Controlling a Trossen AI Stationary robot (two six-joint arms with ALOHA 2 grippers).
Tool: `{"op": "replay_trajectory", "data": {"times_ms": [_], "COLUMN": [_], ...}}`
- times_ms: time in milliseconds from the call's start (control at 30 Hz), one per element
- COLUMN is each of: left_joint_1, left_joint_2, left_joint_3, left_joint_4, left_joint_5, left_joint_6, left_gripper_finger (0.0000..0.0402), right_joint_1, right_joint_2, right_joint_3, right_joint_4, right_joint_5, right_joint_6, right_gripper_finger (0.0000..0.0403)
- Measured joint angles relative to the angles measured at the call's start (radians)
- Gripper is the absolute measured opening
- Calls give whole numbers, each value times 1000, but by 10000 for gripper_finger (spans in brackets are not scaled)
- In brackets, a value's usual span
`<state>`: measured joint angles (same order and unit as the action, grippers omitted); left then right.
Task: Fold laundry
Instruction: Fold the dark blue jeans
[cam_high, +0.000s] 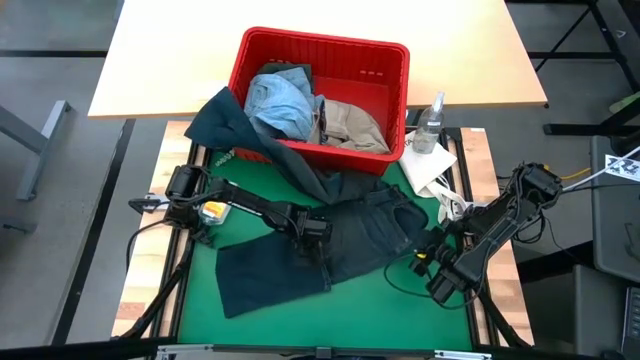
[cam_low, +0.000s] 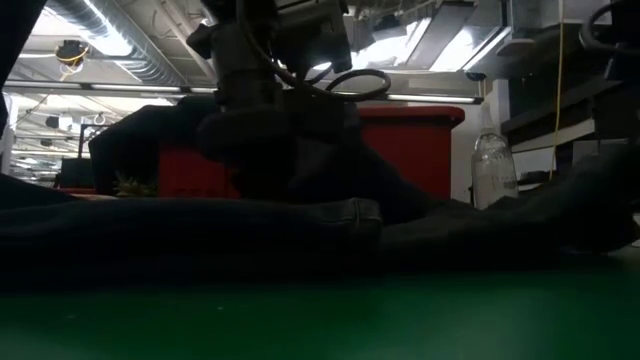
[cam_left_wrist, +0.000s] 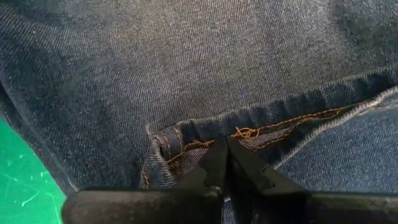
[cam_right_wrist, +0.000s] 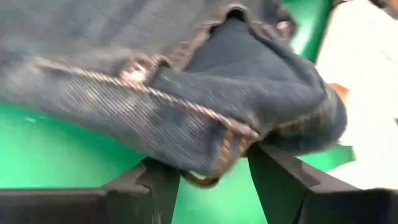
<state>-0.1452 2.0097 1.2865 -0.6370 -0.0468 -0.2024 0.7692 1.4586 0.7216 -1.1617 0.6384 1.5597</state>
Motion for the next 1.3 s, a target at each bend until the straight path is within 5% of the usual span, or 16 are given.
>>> {"op": "replay_trajectory", "data": {"times_ms": [433, 800, 1300], "left_joint_1": [-1, -2, -2], "left_joint_2": [-9, -56, -94], "left_joint_3": [-3, 12, 157], "left_joint_4": [-71, -197, -371], "left_joint_5": [58, 75, 117], "left_joint_6": [56, 109, 95], "left_gripper_finger": [5, 4, 4], "right_joint_1": [3, 3, 3], "right_joint_2": [0, 0, -2], "right_joint_3": [9, 224, 386], "right_joint_4": [-184, -414, -399], "right_joint_5": [34, 27, 199], "right_joint_6": [-103, -278, -443], "right_gripper_finger": [186, 186, 186]}}
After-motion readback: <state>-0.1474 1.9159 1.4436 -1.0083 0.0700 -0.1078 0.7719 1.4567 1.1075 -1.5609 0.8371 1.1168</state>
